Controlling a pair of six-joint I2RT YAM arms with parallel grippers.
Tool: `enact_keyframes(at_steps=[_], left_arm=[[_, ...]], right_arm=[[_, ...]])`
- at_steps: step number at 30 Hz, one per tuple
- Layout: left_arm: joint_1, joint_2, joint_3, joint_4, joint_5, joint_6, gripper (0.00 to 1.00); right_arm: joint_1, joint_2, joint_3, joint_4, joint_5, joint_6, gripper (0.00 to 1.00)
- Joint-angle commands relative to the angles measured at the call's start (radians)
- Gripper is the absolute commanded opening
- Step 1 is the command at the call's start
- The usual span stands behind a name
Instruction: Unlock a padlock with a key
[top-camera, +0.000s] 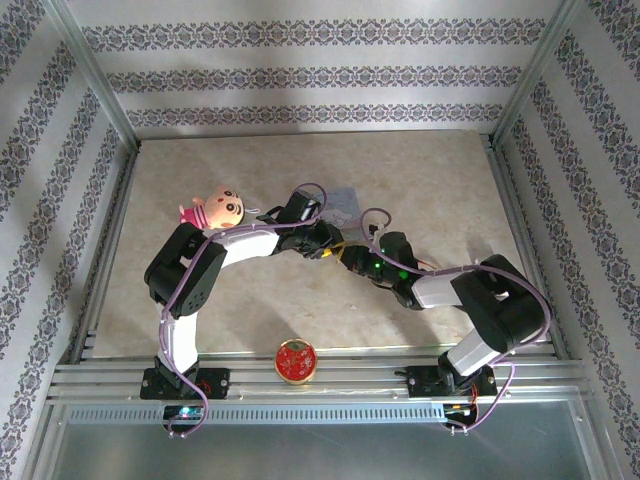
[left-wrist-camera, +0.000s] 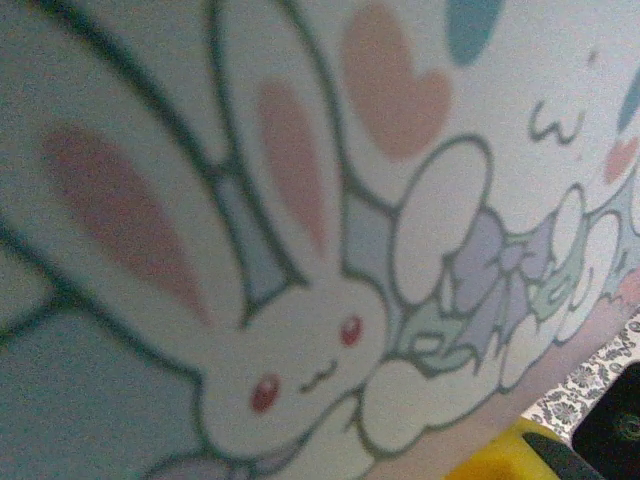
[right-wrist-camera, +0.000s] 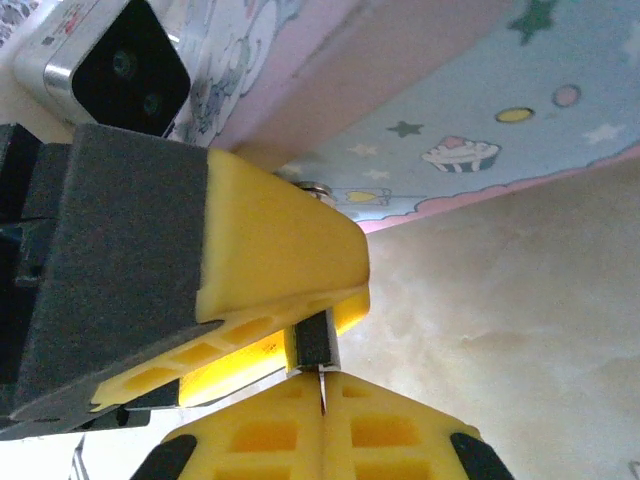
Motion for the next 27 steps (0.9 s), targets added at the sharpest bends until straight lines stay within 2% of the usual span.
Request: enact_keyframes(at_steps=[1,6,7,12,19,22,24,27], left_arm=[[0.003,0.015,-0.013,0.070,0.074,-0.059,0.00],[0.002,0.015,-0.018,0.108,0.079,-0.072,0.00],[0.002,0.016,-0.018,0.115,0.079,-0.073,0.00],[0.000,0.016,-0.023,0.142,0.083,-0.083,0.00],[-0.003,0.022,-0.039,0.191,0.085,-0.106,0.00],[-0.004,0.027,-0.038,0.197,0.085,-0.111,0.00],[-0.004,0.028,-0.039,0.199,0.084,-0.118,0.00],[-0.004,0.023,-0.039,0.179,0.065,-0.119,0.00]], right_arm=[[-0.008,0.085,-0.037,0.198,-0.008,0.189,0.02],[-0.013,0.276,-0.069,0.569,-0.002,0.431,0.00],[-0.014,0.311,-0.067,0.592,-0.009,0.483,0.00],[0.007,0.337,-0.028,0.592,-0.004,0.521,0.00],[-0.006,0.358,-0.024,0.592,0.025,0.700,0.00],[-0.006,0.371,-0.008,0.592,0.021,0.714,0.00],[-0.006,0.374,-0.013,0.592,0.032,0.693,0.12],[-0.006,0.354,-0.042,0.592,0.056,0.637,0.19]])
